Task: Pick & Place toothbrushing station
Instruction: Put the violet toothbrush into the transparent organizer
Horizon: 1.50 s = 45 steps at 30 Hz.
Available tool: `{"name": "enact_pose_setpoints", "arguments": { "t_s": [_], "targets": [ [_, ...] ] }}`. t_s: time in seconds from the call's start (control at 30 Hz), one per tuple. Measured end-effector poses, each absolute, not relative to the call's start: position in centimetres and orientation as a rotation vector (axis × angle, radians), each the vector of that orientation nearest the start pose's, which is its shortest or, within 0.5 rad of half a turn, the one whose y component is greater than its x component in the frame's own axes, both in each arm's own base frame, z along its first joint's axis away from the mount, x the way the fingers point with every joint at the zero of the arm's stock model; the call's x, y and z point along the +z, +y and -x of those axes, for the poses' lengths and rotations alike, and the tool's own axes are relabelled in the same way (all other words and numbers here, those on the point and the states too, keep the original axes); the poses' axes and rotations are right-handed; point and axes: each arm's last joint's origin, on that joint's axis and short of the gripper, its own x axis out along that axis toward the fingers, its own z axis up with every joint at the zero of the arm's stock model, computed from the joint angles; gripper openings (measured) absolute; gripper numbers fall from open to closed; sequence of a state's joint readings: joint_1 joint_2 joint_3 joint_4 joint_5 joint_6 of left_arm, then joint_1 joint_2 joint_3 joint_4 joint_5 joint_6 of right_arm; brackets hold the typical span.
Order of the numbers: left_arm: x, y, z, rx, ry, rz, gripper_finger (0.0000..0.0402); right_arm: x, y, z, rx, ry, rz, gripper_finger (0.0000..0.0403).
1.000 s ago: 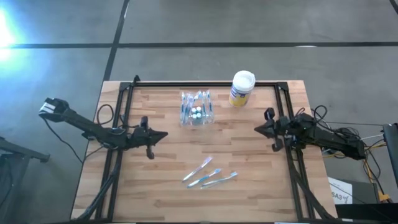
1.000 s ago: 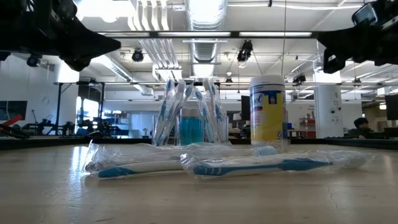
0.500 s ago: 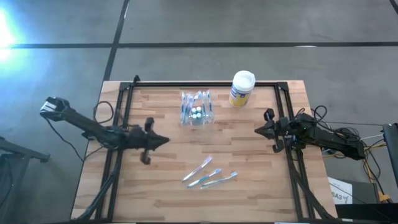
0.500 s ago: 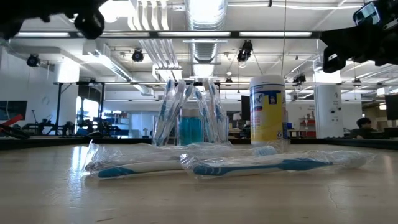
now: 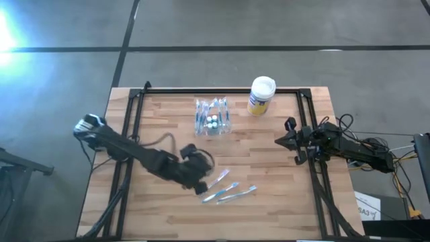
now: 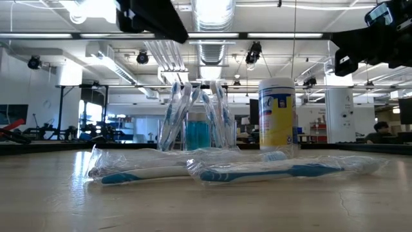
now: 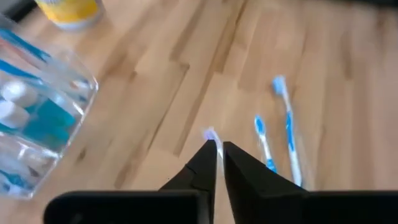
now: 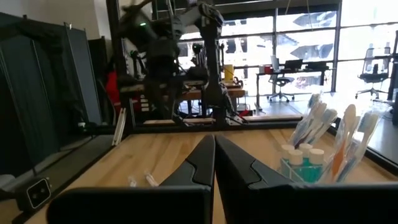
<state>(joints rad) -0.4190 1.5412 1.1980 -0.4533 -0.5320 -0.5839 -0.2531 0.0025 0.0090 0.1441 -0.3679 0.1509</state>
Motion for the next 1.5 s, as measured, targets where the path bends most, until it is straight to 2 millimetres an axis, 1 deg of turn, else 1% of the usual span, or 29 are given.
{"name": "enact_pose_setpoints", "arguments": {
  "t_s": [0.13, 0.2, 0.3, 0.43, 0.53, 0.63, 0.73, 0.83, 0.93, 1.0, 1.1, 1.27, 1.37, 1.5],
  "targets": [
    [26.8, -13.5, -33.7, 0.353, 0.749, 0.178, 0.0059, 17.9, -1.4, -9.4, 0.124, -0.121, -0.109, 0.0008],
    [26.3, -14.3, -35.2, 0.348, 0.809, 0.175, 0.0076, 17.9, -1.4, -9.4, 0.124, -0.121, -0.110, 0.0008],
    [25.2, -15.3, -37.2, 0.328, 0.908, 0.159, 0.0107, 17.9, -1.4, -9.4, 0.124, -0.121, -0.113, 0.0008],
    [23.6, -16.0, -39.4, 0.352, 0.984, 0.149, 0.0154, 17.9, -1.4, -9.4, 0.125, -0.119, -0.116, 0.0008],
    [22.4, -16.0, -40.7, 0.382, 1.025, 0.178, 0.0192, 17.9, -1.4, -9.4, 0.124, -0.120, -0.116, 0.0008],
    [20.8, -15.7, -41.7, 0.420, 1.060, 0.205, 0.0223, 17.9, -1.4, -9.4, 0.125, -0.127, -0.114, 0.0008],
    [19.2, -14.9, -42.1, 0.444, 1.125, 0.211, 0.0245, 18.0, -1.4, -9.4, 0.125, -0.139, -0.107, 0.0008],
    [17.9, -13.7, -42.5, 0.484, 1.152, 0.228, 0.0258, 18.0, -1.4, -9.4, 0.125, -0.140, -0.106, 0.0008],
    [16.9, -12.9, -42.7, 0.498, 1.184, 0.241, 0.0263, 18.1, -1.4, -9.4, 0.125, -0.141, -0.106, 0.0008],
    [16.4, -12.7, -42.8, 0.497, 1.201, 0.242, 0.0263, 18.1, -1.4, -9.4, 0.125, -0.142, -0.105, 0.0008],
    [15.9, -12.6, -42.8, 0.497, 1.213, 0.233, 0.0262, 18.1, -1.4, -9.4, 0.125, -0.141, -0.106, 0.0008],
    [15.8, -12.6, -42.8, 0.485, 1.217, 0.206, 0.0257, 18.1, -1.4, -9.4, 0.125, -0.141, -0.106, 0.0008],
    [15.6, -12.7, -42.7, 0.471, 1.219, 0.197, 0.0232, 18.1, -1.4, -9.4, 0.125, -0.141, -0.106, 0.0008],
    [15.4, -12.8, -42.8, 0.447, 1.227, 0.208, 0.0161, 18.1, -1.4, -9.4, 0.125, -0.141, -0.106, 0.0008]
  ]
}}
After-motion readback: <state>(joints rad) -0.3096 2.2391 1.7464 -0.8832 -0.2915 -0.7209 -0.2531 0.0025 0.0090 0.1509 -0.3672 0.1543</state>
